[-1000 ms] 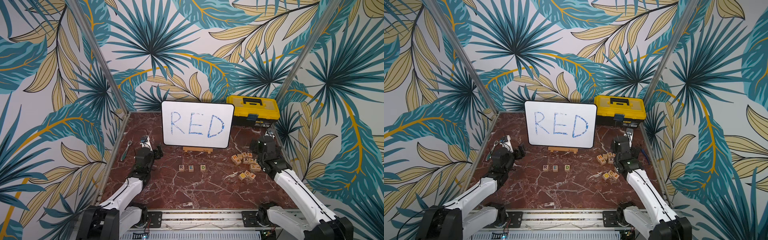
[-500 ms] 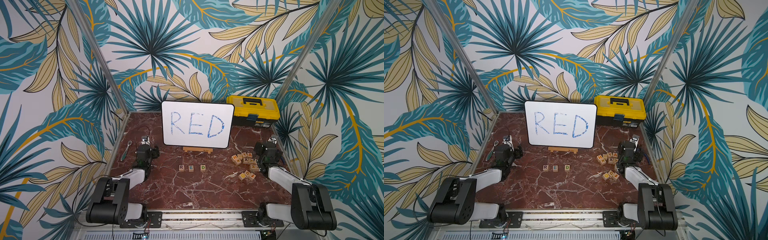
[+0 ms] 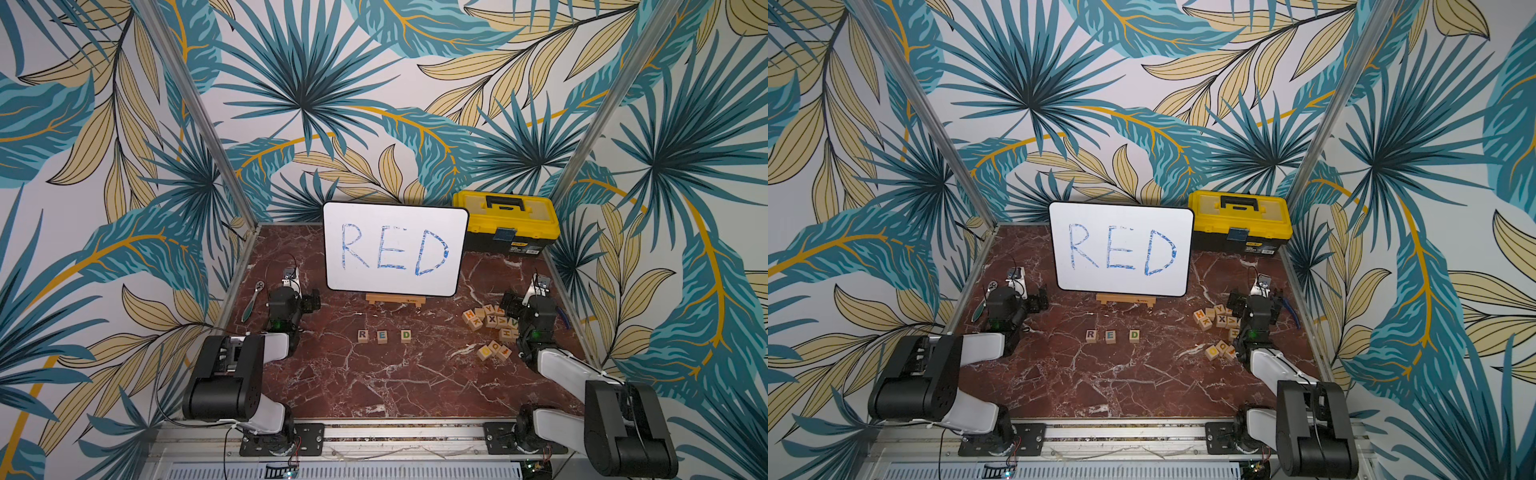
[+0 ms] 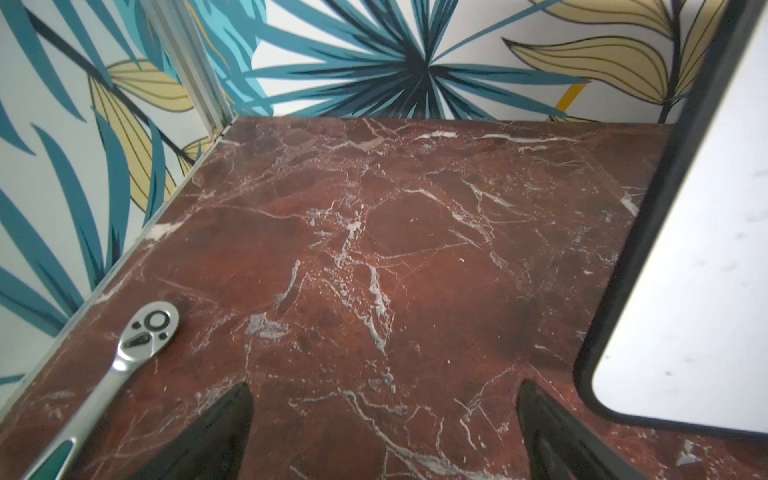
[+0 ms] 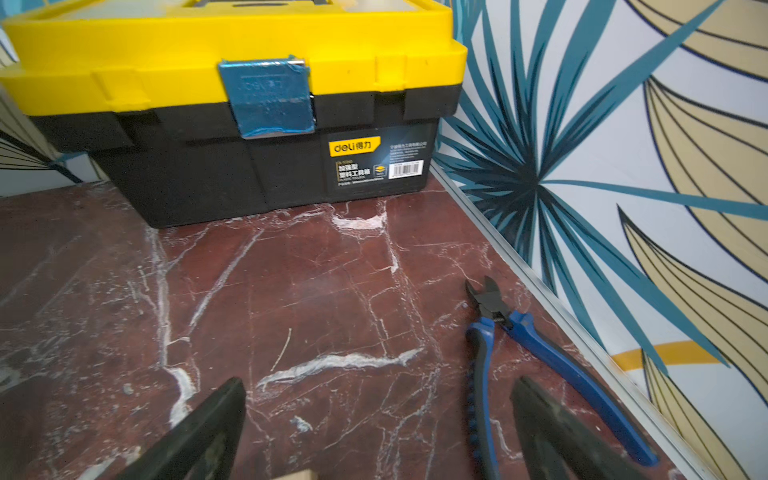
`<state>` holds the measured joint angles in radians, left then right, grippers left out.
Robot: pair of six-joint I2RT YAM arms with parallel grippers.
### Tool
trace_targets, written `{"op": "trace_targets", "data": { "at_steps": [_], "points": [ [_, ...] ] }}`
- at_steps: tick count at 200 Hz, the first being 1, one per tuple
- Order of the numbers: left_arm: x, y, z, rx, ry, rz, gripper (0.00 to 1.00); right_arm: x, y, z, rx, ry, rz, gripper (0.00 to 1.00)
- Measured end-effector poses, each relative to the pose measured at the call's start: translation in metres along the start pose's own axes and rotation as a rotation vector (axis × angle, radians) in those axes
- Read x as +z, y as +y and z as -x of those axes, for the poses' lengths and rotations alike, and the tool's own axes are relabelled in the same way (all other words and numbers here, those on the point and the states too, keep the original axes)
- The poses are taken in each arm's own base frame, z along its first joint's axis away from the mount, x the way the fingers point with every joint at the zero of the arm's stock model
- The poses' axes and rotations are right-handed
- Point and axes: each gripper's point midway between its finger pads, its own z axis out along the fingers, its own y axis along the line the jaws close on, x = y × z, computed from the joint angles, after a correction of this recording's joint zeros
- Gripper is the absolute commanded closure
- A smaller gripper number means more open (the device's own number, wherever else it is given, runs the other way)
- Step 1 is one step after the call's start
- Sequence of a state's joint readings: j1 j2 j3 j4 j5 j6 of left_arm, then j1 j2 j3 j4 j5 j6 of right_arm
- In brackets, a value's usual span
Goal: Assemble the uppercase word "red" with letter blocks
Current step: Reset both arms
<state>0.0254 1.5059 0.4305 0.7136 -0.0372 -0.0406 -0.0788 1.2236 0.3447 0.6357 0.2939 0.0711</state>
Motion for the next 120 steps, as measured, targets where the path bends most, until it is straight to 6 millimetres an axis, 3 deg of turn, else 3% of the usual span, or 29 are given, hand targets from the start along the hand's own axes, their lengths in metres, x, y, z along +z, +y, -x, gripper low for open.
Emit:
{"op": "trace_targets", "data": {
  "at_steps": [30,104,120],
  "points": [
    [0.0,-0.003,0.007,0.0,-0.028,-0.016,0.0,0.004,0.011,-0.001,0.022,-0.004,0.057,0.01],
    [0.0,-0.003,0.011,0.002,-0.046,-0.02,0.01,0.026,0.032,-0.033,0.015,0.049,0.149,0.01],
    [0.0,-0.003,0.012,0.002,-0.047,-0.02,0.0,0.025,0.033,-0.033,0.016,0.046,0.157,0.0]
  ]
}}
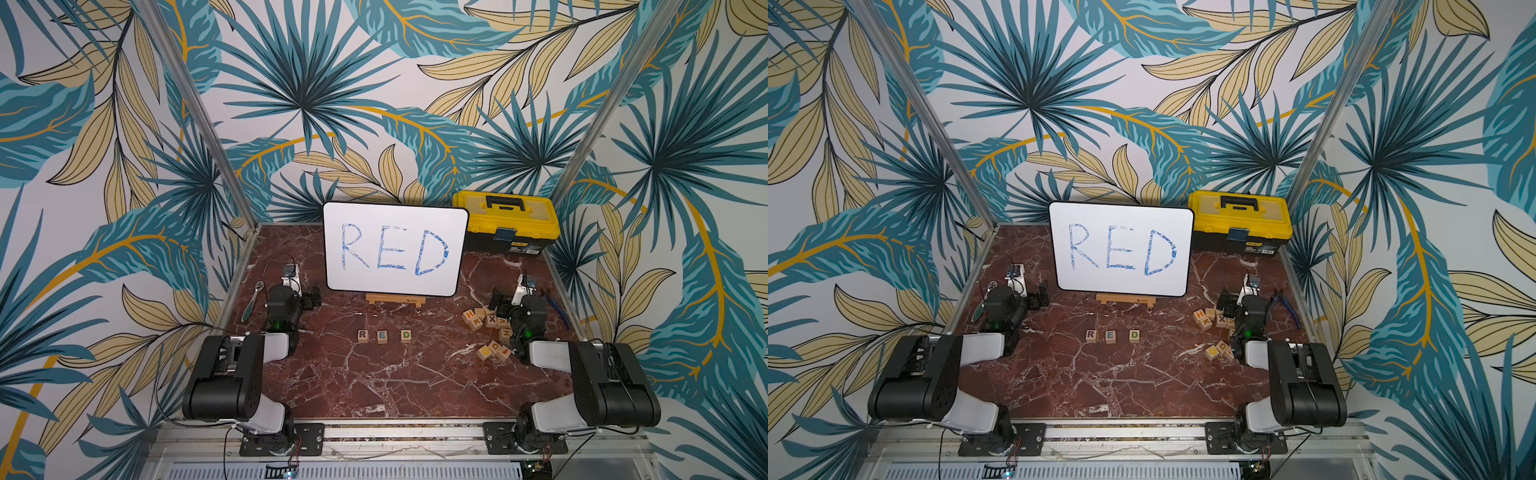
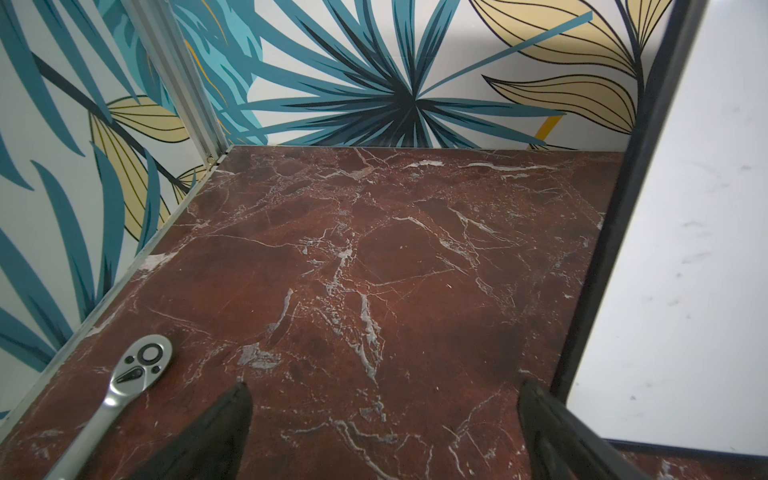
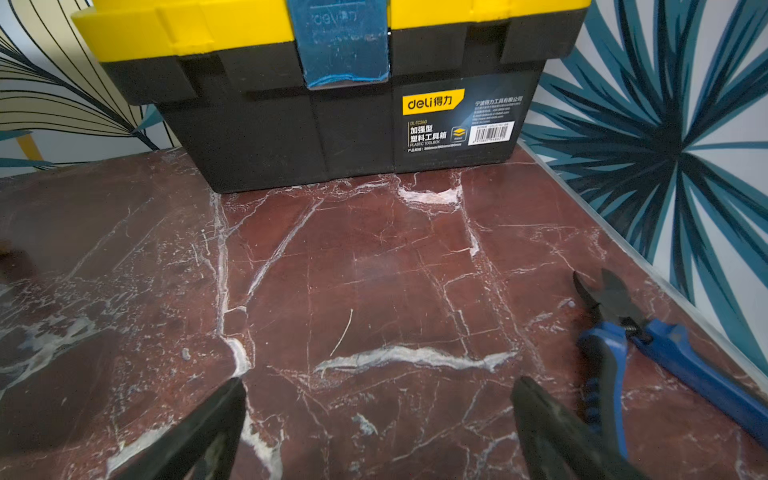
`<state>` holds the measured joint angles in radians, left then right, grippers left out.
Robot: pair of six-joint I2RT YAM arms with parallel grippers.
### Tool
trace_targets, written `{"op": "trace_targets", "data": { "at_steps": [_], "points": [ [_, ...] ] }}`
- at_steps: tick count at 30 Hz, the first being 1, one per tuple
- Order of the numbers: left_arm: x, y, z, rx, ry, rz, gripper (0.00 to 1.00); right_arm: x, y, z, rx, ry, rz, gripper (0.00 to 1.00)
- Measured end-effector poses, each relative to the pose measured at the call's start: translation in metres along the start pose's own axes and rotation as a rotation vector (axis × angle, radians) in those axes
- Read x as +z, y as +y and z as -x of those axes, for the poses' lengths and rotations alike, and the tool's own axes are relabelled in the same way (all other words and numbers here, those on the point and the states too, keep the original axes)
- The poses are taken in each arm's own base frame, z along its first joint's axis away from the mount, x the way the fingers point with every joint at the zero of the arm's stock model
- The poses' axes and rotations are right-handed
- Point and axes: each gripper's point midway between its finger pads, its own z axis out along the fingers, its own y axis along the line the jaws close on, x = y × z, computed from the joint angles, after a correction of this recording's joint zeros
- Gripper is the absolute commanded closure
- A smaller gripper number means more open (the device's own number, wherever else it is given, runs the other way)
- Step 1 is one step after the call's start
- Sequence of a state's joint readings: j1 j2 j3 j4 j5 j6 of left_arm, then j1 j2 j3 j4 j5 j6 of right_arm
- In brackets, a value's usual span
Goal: Assemble the uppercase word "red" with letter blocks
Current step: Reset both arms
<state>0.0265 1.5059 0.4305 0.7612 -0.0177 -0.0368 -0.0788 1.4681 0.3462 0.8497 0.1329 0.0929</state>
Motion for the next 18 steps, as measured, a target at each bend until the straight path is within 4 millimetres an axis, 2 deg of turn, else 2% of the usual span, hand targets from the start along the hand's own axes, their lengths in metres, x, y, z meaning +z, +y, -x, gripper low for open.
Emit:
{"op": "trace_targets", "data": {
  "at_steps": [18],
  "points": [
    [0.0,0.0,0.0005,0.0,-0.002,0.0,0.01,0.0004,0.0032,0.0046,0.002,-0.015,0.017,0.01]
  ]
}}
